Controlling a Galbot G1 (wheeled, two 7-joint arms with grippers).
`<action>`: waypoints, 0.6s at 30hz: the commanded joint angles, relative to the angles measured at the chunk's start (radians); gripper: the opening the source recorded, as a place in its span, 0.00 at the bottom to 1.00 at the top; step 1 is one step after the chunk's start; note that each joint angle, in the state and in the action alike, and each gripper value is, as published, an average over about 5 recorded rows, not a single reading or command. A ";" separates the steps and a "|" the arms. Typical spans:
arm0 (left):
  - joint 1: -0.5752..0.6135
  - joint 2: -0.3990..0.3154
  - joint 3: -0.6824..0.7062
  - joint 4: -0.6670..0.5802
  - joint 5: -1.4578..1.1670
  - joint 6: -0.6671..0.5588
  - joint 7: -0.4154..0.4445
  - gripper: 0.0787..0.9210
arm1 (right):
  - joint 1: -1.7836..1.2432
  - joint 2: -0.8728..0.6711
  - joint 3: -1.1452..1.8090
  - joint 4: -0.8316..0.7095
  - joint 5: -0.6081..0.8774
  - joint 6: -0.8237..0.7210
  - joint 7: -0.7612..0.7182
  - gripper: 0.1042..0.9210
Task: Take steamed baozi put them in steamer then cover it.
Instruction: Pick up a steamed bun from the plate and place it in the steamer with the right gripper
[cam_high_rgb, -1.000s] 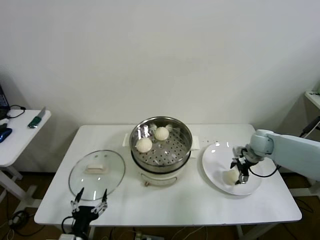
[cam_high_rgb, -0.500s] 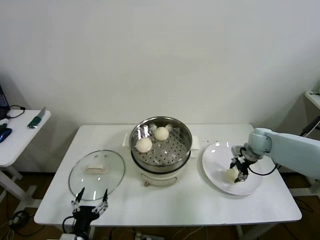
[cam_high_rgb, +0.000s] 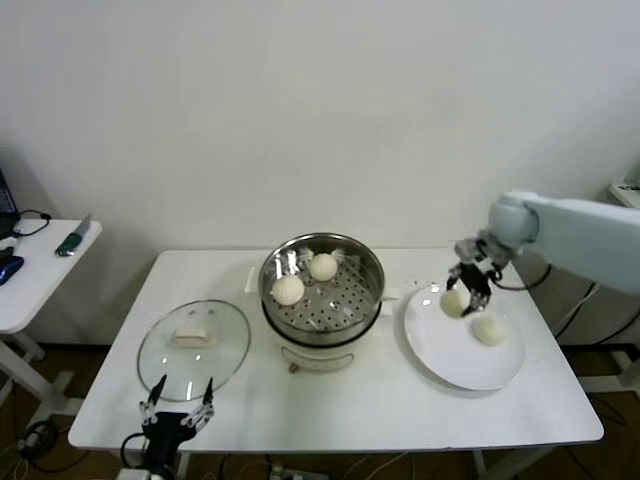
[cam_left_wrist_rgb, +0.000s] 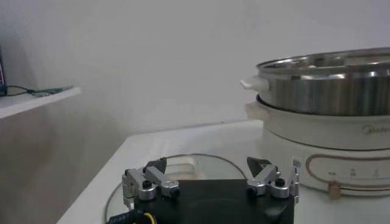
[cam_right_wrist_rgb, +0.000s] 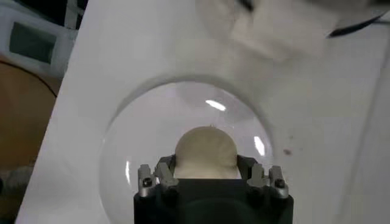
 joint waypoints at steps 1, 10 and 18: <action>0.002 -0.003 0.004 -0.001 0.009 0.003 -0.002 0.88 | 0.317 0.164 -0.031 0.110 0.015 0.192 -0.077 0.69; 0.011 -0.001 0.004 -0.007 0.019 0.005 -0.002 0.88 | 0.250 0.364 0.063 0.243 -0.072 0.251 -0.042 0.69; 0.015 0.001 -0.001 -0.009 0.017 0.003 -0.003 0.88 | 0.123 0.518 0.103 0.158 -0.153 0.274 -0.021 0.69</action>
